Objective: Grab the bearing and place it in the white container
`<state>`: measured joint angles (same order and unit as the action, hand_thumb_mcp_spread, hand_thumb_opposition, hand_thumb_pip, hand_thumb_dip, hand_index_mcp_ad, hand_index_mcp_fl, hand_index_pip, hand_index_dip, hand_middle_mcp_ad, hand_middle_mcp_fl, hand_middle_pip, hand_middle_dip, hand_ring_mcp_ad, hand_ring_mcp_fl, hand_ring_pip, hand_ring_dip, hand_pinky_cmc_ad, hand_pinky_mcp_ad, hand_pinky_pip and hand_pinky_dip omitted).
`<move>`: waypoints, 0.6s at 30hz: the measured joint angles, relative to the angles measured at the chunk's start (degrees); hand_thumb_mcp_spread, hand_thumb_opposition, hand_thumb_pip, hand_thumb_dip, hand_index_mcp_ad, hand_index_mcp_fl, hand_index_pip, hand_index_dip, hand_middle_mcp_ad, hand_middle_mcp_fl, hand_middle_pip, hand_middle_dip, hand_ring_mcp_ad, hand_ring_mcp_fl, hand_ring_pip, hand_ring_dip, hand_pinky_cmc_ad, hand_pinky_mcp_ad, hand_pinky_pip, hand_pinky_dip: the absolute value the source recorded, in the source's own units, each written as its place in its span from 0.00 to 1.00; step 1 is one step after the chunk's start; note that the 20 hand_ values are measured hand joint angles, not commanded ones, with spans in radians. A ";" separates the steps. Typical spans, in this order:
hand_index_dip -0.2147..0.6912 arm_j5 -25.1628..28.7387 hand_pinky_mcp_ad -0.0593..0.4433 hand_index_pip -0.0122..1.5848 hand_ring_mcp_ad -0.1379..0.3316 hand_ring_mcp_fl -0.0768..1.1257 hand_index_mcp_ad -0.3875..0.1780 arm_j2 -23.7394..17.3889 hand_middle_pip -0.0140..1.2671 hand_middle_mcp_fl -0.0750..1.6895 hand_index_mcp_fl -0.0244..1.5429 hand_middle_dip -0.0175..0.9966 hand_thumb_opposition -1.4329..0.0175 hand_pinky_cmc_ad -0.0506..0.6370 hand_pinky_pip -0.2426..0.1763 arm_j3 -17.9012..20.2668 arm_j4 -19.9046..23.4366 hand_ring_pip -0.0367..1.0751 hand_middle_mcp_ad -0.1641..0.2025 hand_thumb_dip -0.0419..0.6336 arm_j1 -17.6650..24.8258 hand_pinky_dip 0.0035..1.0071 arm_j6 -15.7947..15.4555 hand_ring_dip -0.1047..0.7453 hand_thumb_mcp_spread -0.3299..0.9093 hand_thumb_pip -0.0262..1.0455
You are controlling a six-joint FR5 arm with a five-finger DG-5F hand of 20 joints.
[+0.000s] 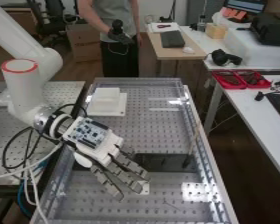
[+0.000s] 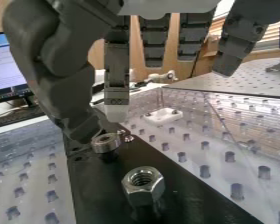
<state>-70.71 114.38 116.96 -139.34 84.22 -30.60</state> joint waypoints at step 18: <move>0.40 2.95 0.74 0.92 0.64 0.07 0.55 0.29 0.11 0.04 0.09 0.24 0.41 0.68 0.28 2.32 5.65 0.11 0.68 0.44 1.63 0.33 -4.28 0.23 0.56 0.71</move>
<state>-67.75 114.67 119.28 -133.69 85.85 -34.88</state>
